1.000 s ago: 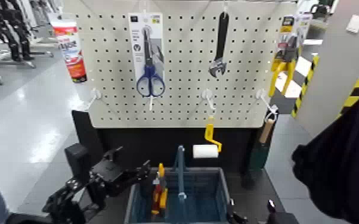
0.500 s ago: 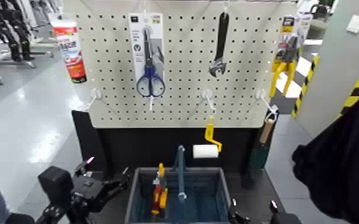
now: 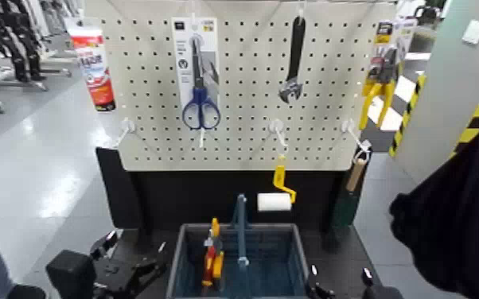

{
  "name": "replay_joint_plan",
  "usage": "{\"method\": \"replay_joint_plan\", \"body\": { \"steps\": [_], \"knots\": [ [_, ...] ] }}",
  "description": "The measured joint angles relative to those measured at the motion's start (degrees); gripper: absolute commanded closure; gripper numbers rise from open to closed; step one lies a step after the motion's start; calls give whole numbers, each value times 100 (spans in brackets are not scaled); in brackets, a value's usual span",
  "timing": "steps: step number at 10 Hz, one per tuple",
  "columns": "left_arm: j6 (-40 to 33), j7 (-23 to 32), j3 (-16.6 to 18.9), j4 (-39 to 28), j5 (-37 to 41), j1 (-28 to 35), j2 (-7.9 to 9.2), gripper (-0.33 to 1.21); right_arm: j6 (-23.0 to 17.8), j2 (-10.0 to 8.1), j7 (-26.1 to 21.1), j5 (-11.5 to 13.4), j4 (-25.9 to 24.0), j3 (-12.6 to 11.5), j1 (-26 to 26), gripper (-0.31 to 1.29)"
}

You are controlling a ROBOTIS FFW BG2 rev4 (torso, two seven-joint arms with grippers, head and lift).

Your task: Put the yellow paint brush into the crate.

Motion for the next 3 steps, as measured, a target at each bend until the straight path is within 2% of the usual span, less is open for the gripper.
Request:
{"method": "replay_joint_plan", "body": {
  "steps": [3],
  "knots": [
    [0,-2,35,-55,-70,119,-48,10,-1,-11,0,35,-5,1,0,14]
  ]
}}
